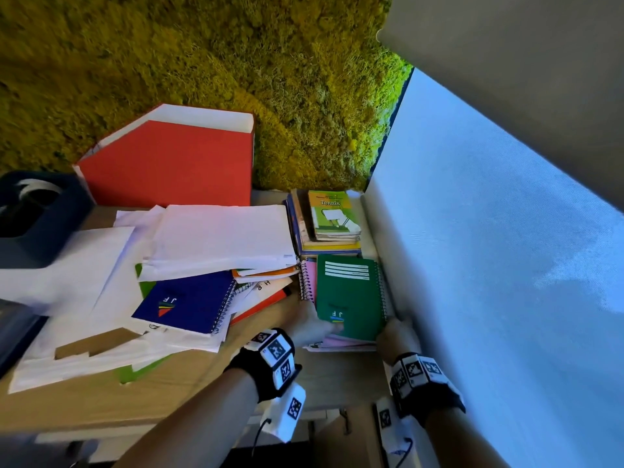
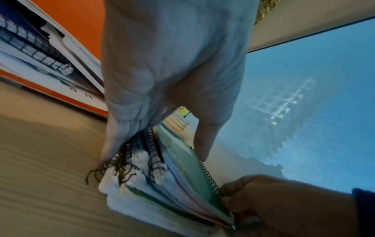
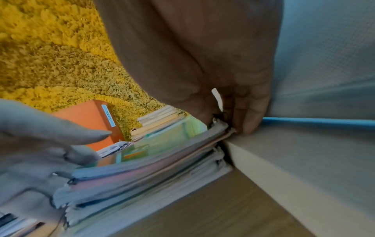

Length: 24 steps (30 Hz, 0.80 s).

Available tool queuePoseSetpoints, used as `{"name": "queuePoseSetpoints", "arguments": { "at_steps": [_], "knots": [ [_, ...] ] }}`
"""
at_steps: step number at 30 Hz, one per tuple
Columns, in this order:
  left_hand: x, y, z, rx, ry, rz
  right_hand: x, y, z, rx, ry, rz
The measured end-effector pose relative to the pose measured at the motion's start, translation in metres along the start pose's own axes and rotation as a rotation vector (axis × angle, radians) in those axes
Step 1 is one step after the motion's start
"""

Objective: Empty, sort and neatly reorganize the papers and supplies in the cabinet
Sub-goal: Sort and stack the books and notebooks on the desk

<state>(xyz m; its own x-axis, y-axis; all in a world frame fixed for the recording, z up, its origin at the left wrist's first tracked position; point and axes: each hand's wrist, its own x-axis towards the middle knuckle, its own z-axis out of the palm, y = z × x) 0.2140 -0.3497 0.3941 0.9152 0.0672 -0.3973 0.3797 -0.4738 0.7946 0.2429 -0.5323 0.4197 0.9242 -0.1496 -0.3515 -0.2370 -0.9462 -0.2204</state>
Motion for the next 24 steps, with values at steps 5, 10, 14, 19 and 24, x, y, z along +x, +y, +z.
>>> {"name": "queuePoseSetpoints", "arguments": {
  "at_steps": [5, 10, 14, 19, 24],
  "knots": [
    [0.001, 0.001, -0.021, 0.108, -0.022, -0.018, 0.006, -0.002, -0.011, -0.094, -0.035, -0.031],
    [0.014, 0.006, -0.028, 0.159, 0.088, 0.067, 0.003, -0.009, -0.009, -0.076, -0.035, -0.036],
    [0.022, 0.002, -0.012, 0.177, 0.108, 0.082, 0.007, -0.004, 0.0, 0.066, -0.006, -0.053],
    [0.026, 0.003, 0.002, 0.221, 0.09, -0.006, 0.009, -0.001, -0.001, 0.3, -0.027, -0.128],
    [0.027, 0.004, -0.002, 0.163, 0.052, -0.021, 0.009, -0.008, 0.001, 0.336, -0.1, -0.118]
  ]
}}
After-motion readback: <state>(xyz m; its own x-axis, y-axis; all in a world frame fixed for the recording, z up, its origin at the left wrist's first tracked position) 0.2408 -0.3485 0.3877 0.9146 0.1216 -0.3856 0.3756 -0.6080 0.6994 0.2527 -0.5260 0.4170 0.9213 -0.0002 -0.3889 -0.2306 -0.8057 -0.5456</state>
